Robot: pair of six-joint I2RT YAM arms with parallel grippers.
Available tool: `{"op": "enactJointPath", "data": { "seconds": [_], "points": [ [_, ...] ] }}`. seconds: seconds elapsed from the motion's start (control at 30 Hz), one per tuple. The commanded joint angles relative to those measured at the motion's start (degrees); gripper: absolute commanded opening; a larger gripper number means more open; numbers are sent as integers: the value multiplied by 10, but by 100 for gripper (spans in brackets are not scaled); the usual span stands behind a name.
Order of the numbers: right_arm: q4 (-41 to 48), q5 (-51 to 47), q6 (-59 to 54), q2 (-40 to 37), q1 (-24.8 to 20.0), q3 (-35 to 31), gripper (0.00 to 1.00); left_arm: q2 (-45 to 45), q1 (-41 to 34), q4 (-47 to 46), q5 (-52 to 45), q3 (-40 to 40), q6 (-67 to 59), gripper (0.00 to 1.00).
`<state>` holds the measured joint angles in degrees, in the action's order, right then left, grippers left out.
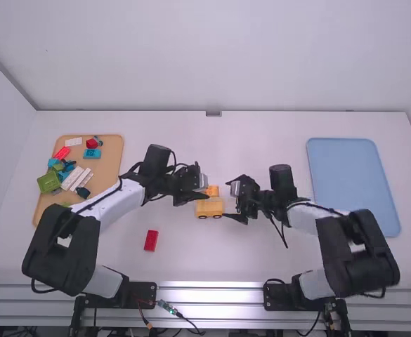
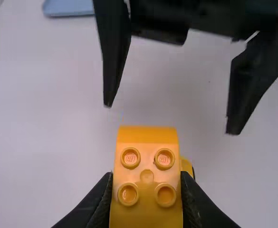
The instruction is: Assemble lego blocks to make yellow taxi
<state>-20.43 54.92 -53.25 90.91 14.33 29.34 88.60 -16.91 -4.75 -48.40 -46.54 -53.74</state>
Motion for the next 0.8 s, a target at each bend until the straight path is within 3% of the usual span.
{"op": "enactJointPath", "data": {
  "seconds": [0.0,0.1,0.33,0.6,0.77],
  "points": [
    [-47,4,41,57,12,-7,99,-12,-3,10,-16,17,5,2],
    [-95,23,46,123,23,8,99,-12,6,15,-21,28,17,2],
    [-89,38,29,219,41,55,99,-12,10,41,-12,61,17,2],
    [-126,41,43,260,45,70,99,-12,20,124,-18,111,52,2],
    [-211,67,85,288,45,56,99,-12,32,152,-33,128,64,2]
  ]
}}
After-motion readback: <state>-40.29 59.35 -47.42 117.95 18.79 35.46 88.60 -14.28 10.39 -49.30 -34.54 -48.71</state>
